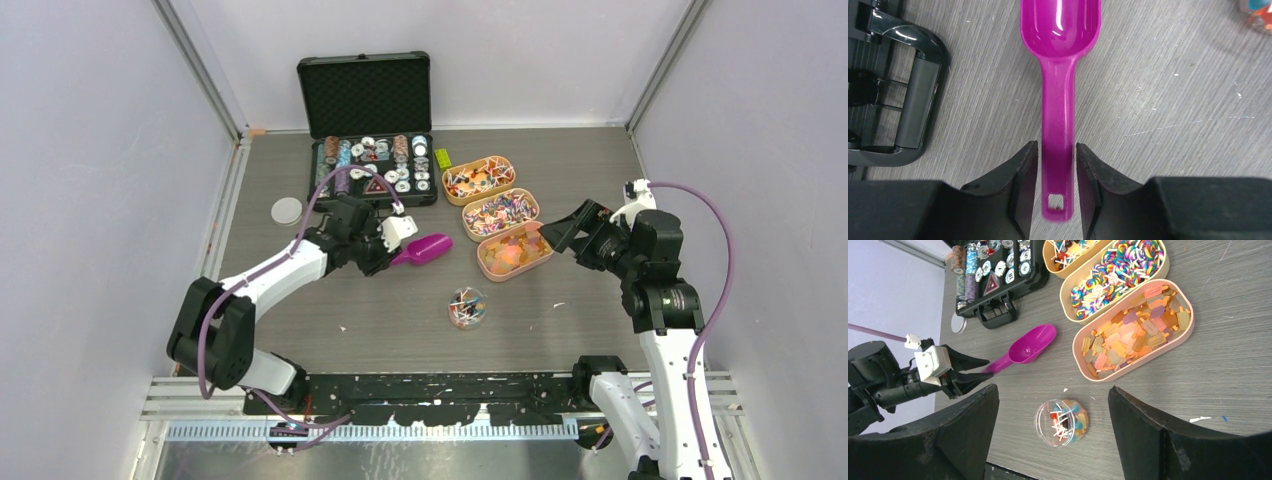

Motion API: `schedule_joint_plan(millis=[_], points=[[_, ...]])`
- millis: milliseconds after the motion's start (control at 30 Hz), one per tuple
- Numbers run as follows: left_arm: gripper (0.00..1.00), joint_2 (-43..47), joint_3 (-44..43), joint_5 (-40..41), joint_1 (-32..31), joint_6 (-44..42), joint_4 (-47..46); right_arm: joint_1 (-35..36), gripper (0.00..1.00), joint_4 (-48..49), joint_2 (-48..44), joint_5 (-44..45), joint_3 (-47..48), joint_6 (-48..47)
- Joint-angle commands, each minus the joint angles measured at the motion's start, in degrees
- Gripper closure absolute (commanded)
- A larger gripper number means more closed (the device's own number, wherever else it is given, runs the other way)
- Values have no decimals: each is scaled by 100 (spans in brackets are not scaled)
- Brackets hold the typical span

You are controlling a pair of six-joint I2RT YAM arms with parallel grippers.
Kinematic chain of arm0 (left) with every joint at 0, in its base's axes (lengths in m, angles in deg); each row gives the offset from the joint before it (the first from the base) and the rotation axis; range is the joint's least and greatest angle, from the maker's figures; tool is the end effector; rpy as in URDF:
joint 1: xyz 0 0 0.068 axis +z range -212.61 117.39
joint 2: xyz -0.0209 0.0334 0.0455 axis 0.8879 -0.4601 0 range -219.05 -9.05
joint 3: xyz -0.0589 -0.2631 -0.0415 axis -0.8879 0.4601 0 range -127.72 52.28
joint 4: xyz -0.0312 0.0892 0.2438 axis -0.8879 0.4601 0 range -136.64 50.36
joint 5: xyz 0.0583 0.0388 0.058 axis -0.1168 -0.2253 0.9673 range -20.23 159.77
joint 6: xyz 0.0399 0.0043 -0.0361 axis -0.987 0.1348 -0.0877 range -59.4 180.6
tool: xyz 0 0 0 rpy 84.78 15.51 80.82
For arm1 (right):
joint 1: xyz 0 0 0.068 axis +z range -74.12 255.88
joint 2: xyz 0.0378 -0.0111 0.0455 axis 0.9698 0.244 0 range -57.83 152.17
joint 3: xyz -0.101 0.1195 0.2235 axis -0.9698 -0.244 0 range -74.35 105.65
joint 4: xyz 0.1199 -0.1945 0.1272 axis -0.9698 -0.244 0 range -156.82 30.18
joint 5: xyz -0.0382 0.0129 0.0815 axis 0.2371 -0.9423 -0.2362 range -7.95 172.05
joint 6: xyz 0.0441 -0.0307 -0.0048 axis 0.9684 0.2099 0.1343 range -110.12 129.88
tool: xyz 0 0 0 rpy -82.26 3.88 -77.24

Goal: Pack the candies
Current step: Place the spatula at the center of the board.

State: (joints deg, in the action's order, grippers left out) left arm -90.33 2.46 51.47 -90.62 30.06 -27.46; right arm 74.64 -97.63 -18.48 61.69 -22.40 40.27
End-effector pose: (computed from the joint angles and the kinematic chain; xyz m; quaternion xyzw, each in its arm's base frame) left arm 0.2497 -0.1455 0.2145 0.5013 0.7846 -0.1424 0.3358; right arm 0.1393 0.0095 0.3471 0.1354 0.8255 0.2771 0.4727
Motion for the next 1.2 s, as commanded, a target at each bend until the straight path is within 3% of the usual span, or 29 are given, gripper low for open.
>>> schedule_joint_plan(millis=[0,100,267,333,367,400,500,667,733,900,1167], points=[[63,-120,32,67,107,-115,-486,-11,16,194,13,-121,58,62],[59,-251,43,306,181,-147,-596,-14,16,216,37,-133,34,74],[34,-341,-82,258,288,99,-642,-11,16,221,29,-130,9,59],[21,-270,-209,253,287,290,-619,-9,16,198,21,-133,9,45],[6,-211,-291,268,287,400,-584,-8,16,180,20,-135,9,39],[1,-138,-356,315,287,525,-547,-8,15,152,12,-133,11,28],[0,97,-585,726,287,867,-508,-9,15,-9,-25,-3,3,-37],[0,63,-1214,3015,331,1790,-159,-10,15,-147,-160,307,4,-181],[0,-114,-1500,3551,492,2163,125,-17,15,-159,-181,345,6,-123],[0,-590,-2376,3954,1068,2852,1090,-13,15,-144,-165,287,-41,150],[0,-978,-2625,4171,2195,4030,1050,-8,15,10,-229,254,-125,163]])
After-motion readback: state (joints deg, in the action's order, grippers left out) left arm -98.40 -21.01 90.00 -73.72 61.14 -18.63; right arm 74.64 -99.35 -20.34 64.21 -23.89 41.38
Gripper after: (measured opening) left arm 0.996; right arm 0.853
